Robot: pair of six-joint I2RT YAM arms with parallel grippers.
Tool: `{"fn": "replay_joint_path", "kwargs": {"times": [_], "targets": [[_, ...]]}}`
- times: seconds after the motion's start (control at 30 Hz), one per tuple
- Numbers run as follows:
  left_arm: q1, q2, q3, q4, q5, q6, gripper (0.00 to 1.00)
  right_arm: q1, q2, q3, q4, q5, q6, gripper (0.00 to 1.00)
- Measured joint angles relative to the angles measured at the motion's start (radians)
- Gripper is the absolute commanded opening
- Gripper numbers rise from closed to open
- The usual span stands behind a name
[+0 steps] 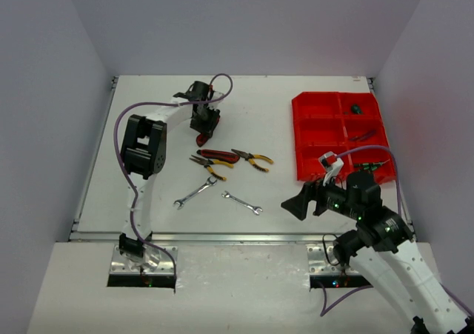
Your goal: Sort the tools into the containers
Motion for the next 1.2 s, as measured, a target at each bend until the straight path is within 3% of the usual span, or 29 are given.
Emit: {"fn": "replay_joint_path", "kwargs": {"times": [0.2, 0.33, 0.5, 0.57, 0.73, 0.9, 1.0, 1.2], "targets": [[-0.003, -0.064, -0.055, 0.029, 0.014, -0.081, 0.00, 0.000, 0.049, -0.032, 0.107, -0.009, 0.073, 0.99], [-0.020, -0.301, -0.220, 0.118, 0.080, -0.178, 0.00, 0.000, 0.155, -0.031, 0.231, -0.017, 0.157, 0.99], [-0.106, -0.659, -0.439, 0.333, 0.276, -0.324, 0.00, 0.000, 0.342, 0.048, 0.378, -0.029, 0.252, 0.99], [-0.165, -0.749, -0.501, 0.421, 0.353, -0.380, 0.00, 0.000, 0.440, 0.118, 0.437, -0.028, 0.283, 0.92], [-0.297, -0.845, -0.643, 0.554, 0.446, -0.493, 0.00, 0.001, 0.554, 0.210, 0.531, 0.046, 0.318, 0.85], [-0.329, -0.925, -0.749, 0.595, 0.449, -0.579, 0.00, 0.000, 0.574, 0.244, 0.547, 0.128, 0.321, 0.77], [-0.335, -0.951, -0.772, 0.632, 0.442, -0.615, 0.00, 0.000, 0.576, 0.250, 0.554, 0.153, 0.329, 0.62], [-0.400, -0.962, -0.801, 0.666, 0.341, -0.649, 0.00, 0.010, 0.650, 0.301, 0.543, 0.153, 0.341, 0.59]]}}
